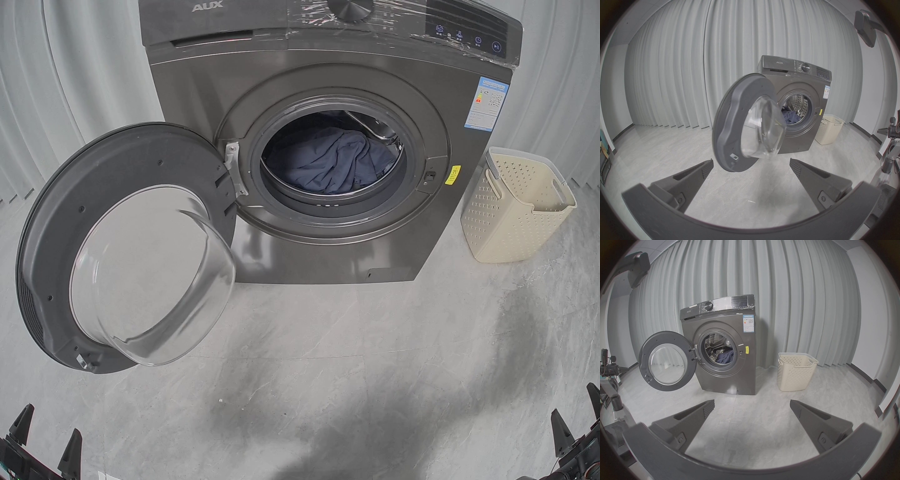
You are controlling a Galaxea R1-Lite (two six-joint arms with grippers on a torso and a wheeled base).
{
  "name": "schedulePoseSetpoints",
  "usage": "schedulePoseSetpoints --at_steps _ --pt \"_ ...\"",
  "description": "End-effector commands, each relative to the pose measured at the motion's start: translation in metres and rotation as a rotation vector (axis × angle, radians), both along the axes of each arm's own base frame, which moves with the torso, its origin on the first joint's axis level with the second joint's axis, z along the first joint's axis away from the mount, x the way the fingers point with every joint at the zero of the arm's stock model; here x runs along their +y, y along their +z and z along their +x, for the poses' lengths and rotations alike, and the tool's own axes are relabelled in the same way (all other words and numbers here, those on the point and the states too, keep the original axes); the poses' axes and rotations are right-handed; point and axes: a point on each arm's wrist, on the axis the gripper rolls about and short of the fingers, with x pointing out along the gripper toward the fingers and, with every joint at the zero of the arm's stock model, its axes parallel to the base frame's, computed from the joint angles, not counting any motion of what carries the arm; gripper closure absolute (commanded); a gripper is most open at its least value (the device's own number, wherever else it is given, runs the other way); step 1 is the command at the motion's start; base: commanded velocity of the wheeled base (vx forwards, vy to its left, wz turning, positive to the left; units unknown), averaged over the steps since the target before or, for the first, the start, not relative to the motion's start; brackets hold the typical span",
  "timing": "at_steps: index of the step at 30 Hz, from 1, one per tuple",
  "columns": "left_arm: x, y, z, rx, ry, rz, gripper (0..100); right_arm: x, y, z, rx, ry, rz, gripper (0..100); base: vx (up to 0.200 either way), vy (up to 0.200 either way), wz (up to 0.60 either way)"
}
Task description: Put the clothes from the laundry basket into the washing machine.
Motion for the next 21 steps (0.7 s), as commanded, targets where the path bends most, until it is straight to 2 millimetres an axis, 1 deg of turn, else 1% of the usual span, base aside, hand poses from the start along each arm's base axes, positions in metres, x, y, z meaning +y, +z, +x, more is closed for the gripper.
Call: schedulePoseSetpoints --at_steps 1,9,20,21 --pt "0.0 -0.0042 0.0004 0.006 0.0 0.0 0 0.0 -0.0051 0.0003 0.004 0.001 -0.001 0 0.0 0.2 0.0" --pt "0.0 -0.0042 0.0004 0.006 0.003 0.001 0 0.0 -0.0051 0.0003 0.004 0.001 -0.001 0 0.0 0.2 0.0" --pt "0.0002 -0.0039 0.0003 -0.003 0.023 0.04 0 0.0 -0.0051 0.0003 0.004 0.001 0.001 0 0.0 0.0 0.0" --pt "0.0004 0.0031 -0.0011 -0.043 0.031 0.031 0 0.0 -0.0051 0.0003 0.004 0.001 -0.001 0 0.0 0.0 0.0"
